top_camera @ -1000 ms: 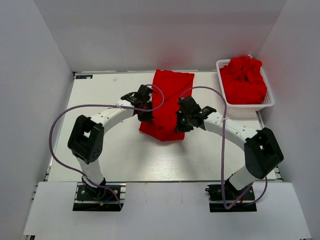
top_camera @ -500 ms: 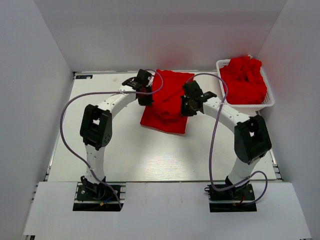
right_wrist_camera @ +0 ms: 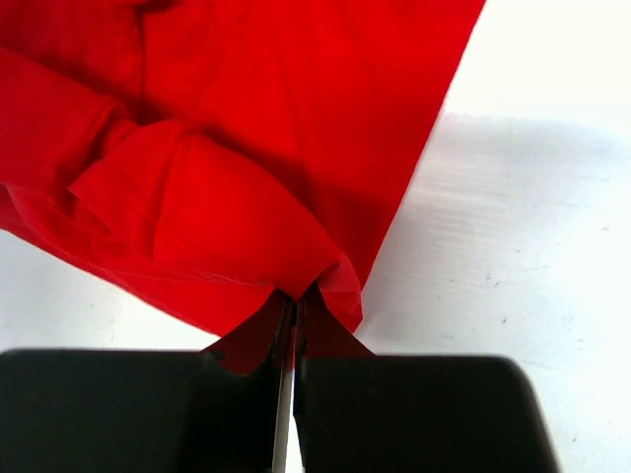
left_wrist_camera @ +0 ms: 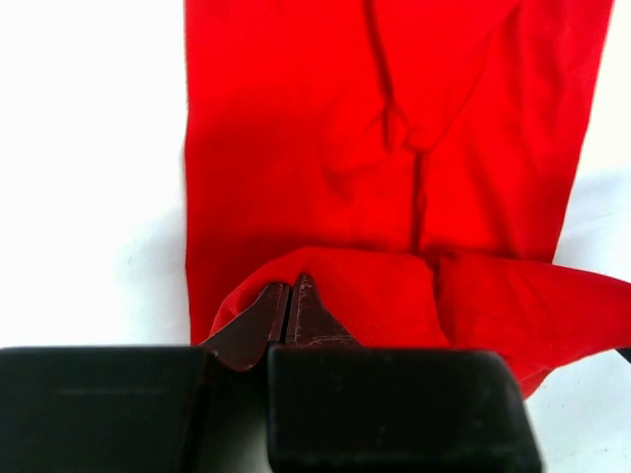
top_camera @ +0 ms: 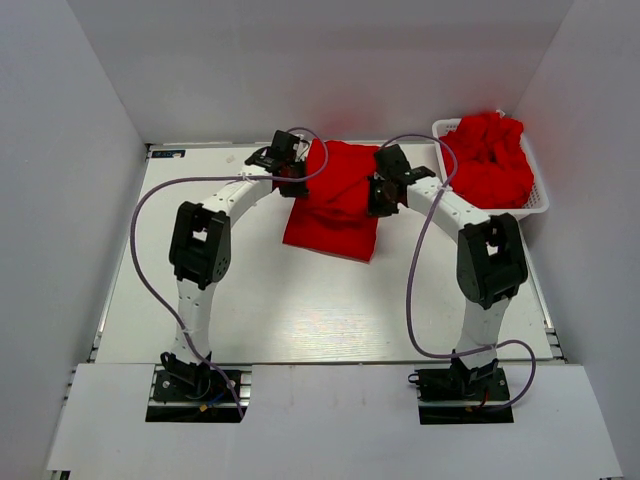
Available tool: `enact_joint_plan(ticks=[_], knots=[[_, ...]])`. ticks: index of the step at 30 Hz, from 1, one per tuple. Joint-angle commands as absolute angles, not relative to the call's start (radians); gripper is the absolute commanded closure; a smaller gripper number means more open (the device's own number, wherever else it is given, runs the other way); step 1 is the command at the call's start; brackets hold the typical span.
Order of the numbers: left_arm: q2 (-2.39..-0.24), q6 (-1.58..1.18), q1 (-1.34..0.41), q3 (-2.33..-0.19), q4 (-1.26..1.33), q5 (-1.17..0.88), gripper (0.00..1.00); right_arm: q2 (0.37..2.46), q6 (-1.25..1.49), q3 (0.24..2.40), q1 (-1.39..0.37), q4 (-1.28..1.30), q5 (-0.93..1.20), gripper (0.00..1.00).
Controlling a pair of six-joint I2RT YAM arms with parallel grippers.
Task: Fold and stack the t-shirts
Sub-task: Fold the folded rectangular tshirt in 1/3 of the way
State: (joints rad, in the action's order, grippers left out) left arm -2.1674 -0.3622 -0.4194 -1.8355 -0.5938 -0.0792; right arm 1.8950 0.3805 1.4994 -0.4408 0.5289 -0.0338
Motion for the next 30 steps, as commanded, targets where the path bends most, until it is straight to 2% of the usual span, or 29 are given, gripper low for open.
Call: enact_joint_plan(ticks=[1, 15, 16, 18, 20, 21, 23, 24, 26, 27, 28, 30], knots=[[-2.167, -0.319, -0.408, -1.887, -0.508, -0.124, 1.00, 1.916, 0.354, 1.571, -0.419, 0.515, -0.014, 1.00], [-2.243, -0.337, -0.390, -1.921, -0.488, -0.115, 1.00, 2.054, 0.342, 1.681, -0.354, 0.512, 0.087, 1.00], [-2.255, -0.337, -0.390, -1.934, -0.488, -0.115, 0.97, 2.060, 0.339, 1.687, -0.353, 0.514, 0.098, 1.00], [-2.264, -0.350, -0.390, -1.944, -0.488, -0.115, 0.76, 2.083, 0.331, 1.706, -0.342, 0.511, 0.113, 1.00], [-2.273, -0.359, -0.390, -1.965, -0.488, -0.083, 0.64, 2.103, 0.321, 1.741, -0.336, 0.505, 0.120, 0.97], [-2.282, -0.359, -0.390, -1.965, -0.488, -0.074, 0.44, 2.115, 0.305, 1.747, -0.333, 0.488, 0.130, 0.87], [-2.292, -0.368, -0.379, -2.006, -0.488, -0.045, 0.20, 2.144, 0.298, 1.810, -0.321, 0.483, 0.144, 0.82], [-2.305, -0.382, -0.370, -2.026, -0.488, -0.032, 0.00, 2.163, 0.287, 1.847, -0.319, 0.485, 0.153, 0.68], [-2.324, -0.382, -0.360, -2.103, -0.512, -0.032, 0.00, 2.184, 0.276, 1.874, -0.304, 0.485, 0.140, 0.48], [-2.335, -0.382, -0.351, -2.127, -0.521, -0.032, 0.00, 2.187, 0.279, 1.919, -0.299, 0.491, 0.129, 0.34], [-2.335, -0.382, -0.351, -2.161, -0.522, -0.023, 0.00, 2.197, 0.266, 1.934, -0.295, 0.529, 0.121, 0.29], [-2.306, -0.382, -0.342, -2.161, -0.532, -0.008, 0.00, 2.178, 0.261, 1.950, -0.287, 0.548, 0.089, 0.14]])
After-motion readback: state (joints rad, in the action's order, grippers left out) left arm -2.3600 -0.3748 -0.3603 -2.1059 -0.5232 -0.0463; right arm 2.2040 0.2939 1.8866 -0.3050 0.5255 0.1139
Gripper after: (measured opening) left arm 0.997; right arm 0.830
